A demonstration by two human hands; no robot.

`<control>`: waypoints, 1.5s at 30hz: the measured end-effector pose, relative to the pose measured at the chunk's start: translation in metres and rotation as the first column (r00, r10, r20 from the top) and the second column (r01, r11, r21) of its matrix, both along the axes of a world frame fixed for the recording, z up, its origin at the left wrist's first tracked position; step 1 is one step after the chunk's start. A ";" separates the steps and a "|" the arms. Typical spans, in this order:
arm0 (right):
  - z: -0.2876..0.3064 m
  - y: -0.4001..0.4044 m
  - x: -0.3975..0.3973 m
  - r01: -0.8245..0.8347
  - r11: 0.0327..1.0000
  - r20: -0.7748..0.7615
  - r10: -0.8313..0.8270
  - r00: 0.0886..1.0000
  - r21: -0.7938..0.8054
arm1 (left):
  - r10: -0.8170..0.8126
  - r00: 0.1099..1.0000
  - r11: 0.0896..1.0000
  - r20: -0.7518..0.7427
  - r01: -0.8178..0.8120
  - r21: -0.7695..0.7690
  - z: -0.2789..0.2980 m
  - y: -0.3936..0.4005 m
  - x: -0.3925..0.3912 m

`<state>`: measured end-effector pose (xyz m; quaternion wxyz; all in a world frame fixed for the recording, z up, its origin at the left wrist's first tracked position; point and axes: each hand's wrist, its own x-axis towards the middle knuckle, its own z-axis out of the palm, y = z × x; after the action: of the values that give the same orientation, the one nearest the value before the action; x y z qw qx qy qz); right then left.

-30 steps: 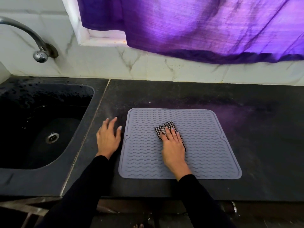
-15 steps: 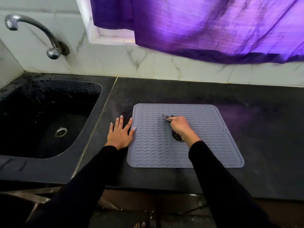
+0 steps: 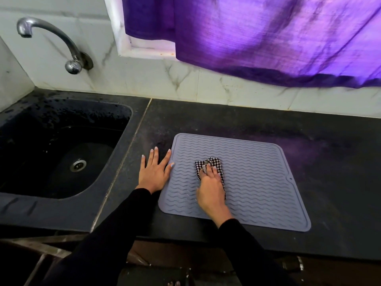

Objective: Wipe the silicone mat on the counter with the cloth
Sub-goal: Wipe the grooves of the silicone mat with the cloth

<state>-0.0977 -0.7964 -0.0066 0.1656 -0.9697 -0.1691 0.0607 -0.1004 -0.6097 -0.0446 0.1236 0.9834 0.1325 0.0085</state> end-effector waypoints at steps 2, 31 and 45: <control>0.011 -0.004 0.010 0.025 0.995 -0.100 -0.016 0.995 0.091 | -0.062 0.998 0.997 0.015 0.061 0.045 -0.001 0.000 -0.003; 0.033 0.003 0.028 0.128 0.987 -0.048 -0.134 0.990 -0.098 | -0.128 0.990 0.991 0.055 0.126 0.051 -0.001 -0.001 -0.009; -0.001 0.001 0.009 -0.276 0.955 0.092 0.286 0.954 -0.106 | -0.106 0.992 0.994 0.075 0.103 0.038 -0.006 0.002 -0.006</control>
<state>-0.0882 -0.7955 -0.0075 0.1014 -0.9442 -0.3108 0.0398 -0.1069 -0.6072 -0.0505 0.1123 0.9899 0.0758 0.0420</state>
